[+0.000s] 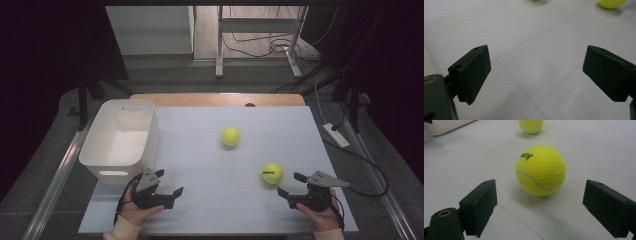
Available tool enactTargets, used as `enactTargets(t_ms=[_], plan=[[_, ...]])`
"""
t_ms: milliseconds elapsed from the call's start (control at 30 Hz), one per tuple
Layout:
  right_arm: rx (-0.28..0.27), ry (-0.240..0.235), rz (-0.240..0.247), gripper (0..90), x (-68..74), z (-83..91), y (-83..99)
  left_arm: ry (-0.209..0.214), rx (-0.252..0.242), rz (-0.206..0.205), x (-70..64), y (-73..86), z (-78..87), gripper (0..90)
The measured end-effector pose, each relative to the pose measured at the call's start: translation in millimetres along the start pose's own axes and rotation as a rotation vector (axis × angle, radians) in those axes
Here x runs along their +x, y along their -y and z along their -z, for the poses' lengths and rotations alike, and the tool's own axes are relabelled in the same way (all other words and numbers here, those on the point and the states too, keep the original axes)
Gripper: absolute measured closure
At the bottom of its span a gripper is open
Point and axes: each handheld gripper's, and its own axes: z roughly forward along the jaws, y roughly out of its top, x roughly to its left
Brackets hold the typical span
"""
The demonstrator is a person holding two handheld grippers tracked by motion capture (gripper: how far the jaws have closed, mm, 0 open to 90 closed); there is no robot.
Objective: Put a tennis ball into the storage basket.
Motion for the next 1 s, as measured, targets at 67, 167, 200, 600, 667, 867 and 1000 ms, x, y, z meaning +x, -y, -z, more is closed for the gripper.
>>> enactTargets(t_ms=[67, 167, 200, 600, 667, 867, 1000], plan=[[-0.001, 0.0, 0.0, 12.1, 0.1, 0.0, -0.2, 0.002, -0.001, -0.006, -1.0, -1.6, 0.2, 8.7], [-0.002, -0.002, 0.0, 12.1, 0.5, 0.0, -0.7, 0.004, 0.002, -0.014, -4.4, -4.1, -1.0, 8.8], [-0.002, -0.002, -0.001, 12.1, 0.3, 0.0, -0.7, 0.004, 0.004, -0.016, -5.2, -4.8, -1.7, 8.8], [-0.003, -0.003, -0.007, 12.1, -1.2, 1.1, 0.4, 0.008, 0.017, -0.018, -9.2, -17.4, -7.1, 9.0], [-0.003, -0.003, -0.008, 12.1, -1.2, 1.1, 0.3, 0.007, 0.019, -0.018, -9.8, -18.9, -7.6, 9.1], [0.004, -0.006, 0.002, 12.4, -2.6, -1.1, 0.8, 0.015, 0.041, -0.015, -10.3, -27.5, -13.3, 9.2], [0.007, -0.011, 0.004, 12.3, -3.4, -2.4, 1.0, 0.022, 0.056, -0.018, -10.9, -29.8, -17.9, 9.2]])
